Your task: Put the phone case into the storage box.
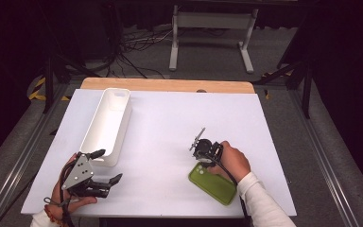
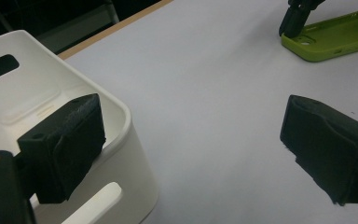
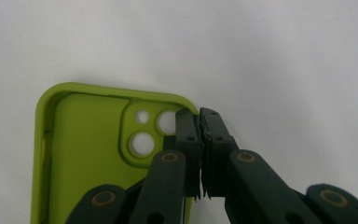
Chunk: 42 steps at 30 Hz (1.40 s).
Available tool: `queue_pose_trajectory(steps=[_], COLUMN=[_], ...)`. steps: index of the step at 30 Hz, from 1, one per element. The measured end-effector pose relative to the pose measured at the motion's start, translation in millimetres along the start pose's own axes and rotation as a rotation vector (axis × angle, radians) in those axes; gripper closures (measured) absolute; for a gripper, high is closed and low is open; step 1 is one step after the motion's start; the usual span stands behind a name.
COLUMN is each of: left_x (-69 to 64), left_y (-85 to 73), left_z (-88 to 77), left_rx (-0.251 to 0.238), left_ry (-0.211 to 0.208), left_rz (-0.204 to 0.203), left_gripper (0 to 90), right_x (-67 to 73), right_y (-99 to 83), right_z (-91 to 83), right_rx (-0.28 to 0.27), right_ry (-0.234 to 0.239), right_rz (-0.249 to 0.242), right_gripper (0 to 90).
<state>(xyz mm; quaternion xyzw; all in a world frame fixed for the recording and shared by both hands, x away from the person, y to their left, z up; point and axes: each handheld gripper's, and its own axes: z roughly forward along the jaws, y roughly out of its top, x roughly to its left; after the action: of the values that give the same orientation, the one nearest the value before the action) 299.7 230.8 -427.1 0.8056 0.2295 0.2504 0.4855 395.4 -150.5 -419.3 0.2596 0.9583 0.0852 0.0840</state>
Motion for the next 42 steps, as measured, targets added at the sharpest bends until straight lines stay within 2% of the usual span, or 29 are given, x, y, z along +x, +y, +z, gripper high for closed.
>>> queue_pose_trajectory(steps=[6,7,8,13,17,21,22,26,32,42], left_x=[0.1,0.2,0.2,0.5,1.0,0.3,0.3,-0.5,-0.9,-1.5], left_y=[-0.2,-0.2,-0.2,0.0,-0.1,0.1,0.1,0.6,0.5,0.6], left_z=[-0.2,-0.3,-0.3,-0.8,-0.1,0.4,0.4,0.5,1.0,1.9], left_rx=[-0.002,-0.003,-0.003,-0.010,-0.004,-0.005,-0.005,-0.006,-0.008,-0.002], left_ry=[-0.005,-0.006,-0.006,-0.012,0.001,0.005,0.005,0.008,0.004,0.002], left_rz=[-0.004,-0.005,-0.005,-0.007,-0.005,0.001,0.001,0.003,0.003,0.002], left_gripper=[7.1,7.0,7.0,6.9,6.9,6.9,6.9,7.2,7.2,8.1], right_x=[-0.4,-0.5,-0.5,-3.5,-6.0,-3.8,-3.8,-0.7,3.7,8.0], right_y=[-3.6,-5.3,-5.3,-16.7,-24.7,-29.0,-29.0,-30.5,-29.5,-29.8], right_z=[-9.7,-13.9,-13.9,-36.8,-51.6,-63.5,-63.5,-71.5,-73.8,-73.9], right_rx=[-0.063,-0.088,-0.088,-0.232,-0.316,-0.381,-0.381,-0.451,-0.525,-0.623], right_ry=[-0.024,-0.036,-0.036,-0.096,-0.128,-0.151,-0.151,-0.191,-0.230,-0.264], right_rz=[0.007,0.013,0.013,0.059,0.090,0.093,0.093,0.103,0.114,0.125], right_gripper=[88.2,88.3,88.3,88.5,88.5,88.5,88.5,88.5,88.5,88.4])
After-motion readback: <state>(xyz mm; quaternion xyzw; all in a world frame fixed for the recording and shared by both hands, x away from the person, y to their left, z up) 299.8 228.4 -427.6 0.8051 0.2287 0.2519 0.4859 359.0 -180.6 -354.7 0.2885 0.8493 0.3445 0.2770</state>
